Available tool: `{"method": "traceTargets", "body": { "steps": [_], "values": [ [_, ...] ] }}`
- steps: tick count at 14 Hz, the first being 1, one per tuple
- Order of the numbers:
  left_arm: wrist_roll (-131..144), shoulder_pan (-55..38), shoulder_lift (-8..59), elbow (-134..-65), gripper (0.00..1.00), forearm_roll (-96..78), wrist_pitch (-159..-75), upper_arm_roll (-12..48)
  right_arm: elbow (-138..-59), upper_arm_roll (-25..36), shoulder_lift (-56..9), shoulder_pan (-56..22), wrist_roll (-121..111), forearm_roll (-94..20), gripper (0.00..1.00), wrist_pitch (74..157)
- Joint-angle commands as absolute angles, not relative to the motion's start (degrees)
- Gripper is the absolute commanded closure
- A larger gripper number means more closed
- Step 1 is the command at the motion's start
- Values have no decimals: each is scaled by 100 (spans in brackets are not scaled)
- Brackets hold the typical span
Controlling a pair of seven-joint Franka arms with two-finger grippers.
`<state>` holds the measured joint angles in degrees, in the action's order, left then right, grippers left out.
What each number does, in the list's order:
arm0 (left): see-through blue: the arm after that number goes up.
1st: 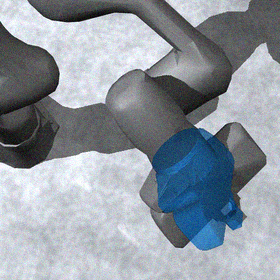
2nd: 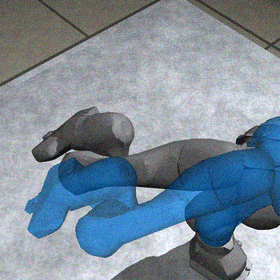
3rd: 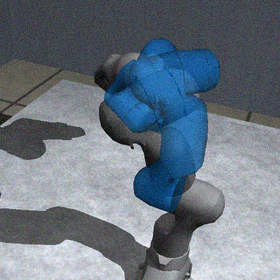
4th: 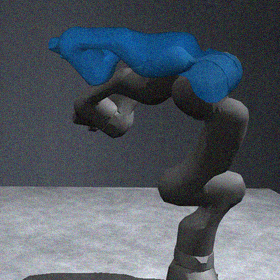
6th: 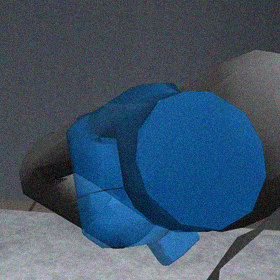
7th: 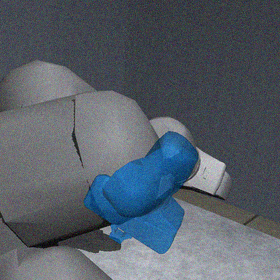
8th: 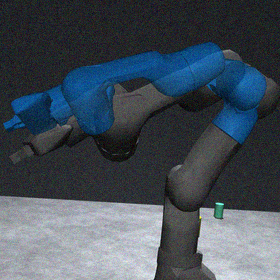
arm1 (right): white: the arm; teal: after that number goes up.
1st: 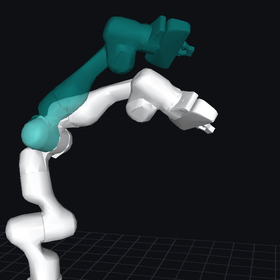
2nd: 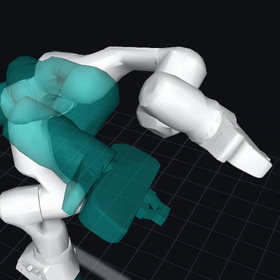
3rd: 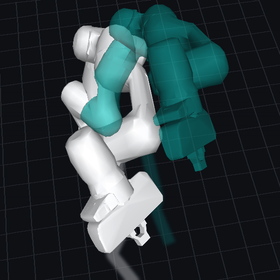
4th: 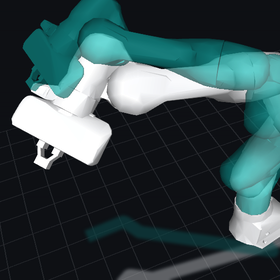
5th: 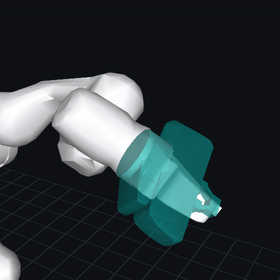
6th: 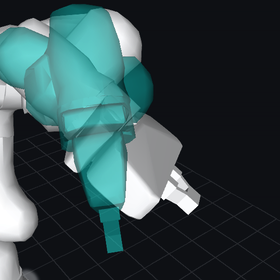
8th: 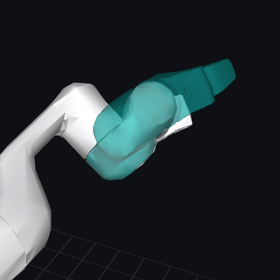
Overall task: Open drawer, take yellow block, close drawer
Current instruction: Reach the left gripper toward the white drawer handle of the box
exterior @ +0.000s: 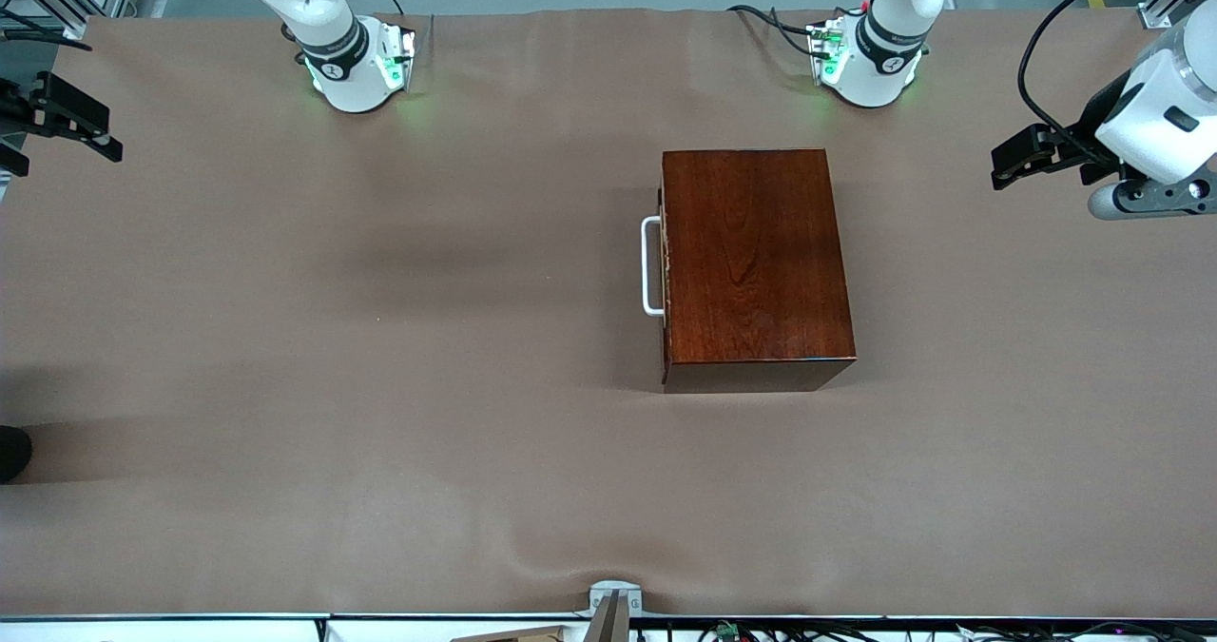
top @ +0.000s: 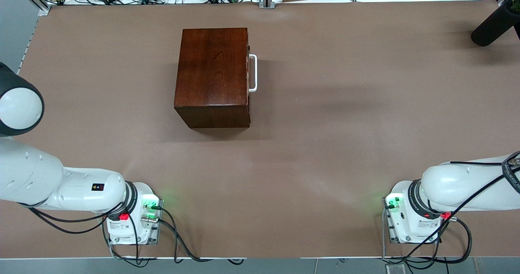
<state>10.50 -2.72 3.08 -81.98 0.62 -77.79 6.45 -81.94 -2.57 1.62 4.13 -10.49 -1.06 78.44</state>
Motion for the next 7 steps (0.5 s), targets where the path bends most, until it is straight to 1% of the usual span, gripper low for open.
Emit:
{"method": "traceTargets", "body": {
  "steps": [1,4,6,7],
  "values": [
    [1002,-220,264,-8165,0,88,-7761,686,-8226,-264,255,448,-1099,-123,0,7857],
    [1116,-360,342,-8148,0,88,-7761,738,-8227,-255,264,457,-1099,-114,0,7857],
    [1518,-780,605,-7981,0,79,-7813,896,-8227,-255,255,457,-1099,-123,0,7849],
    [1825,-1069,798,-7885,0,88,-7996,940,-8227,-255,264,448,-1099,-123,0,7849]
  ]
}}
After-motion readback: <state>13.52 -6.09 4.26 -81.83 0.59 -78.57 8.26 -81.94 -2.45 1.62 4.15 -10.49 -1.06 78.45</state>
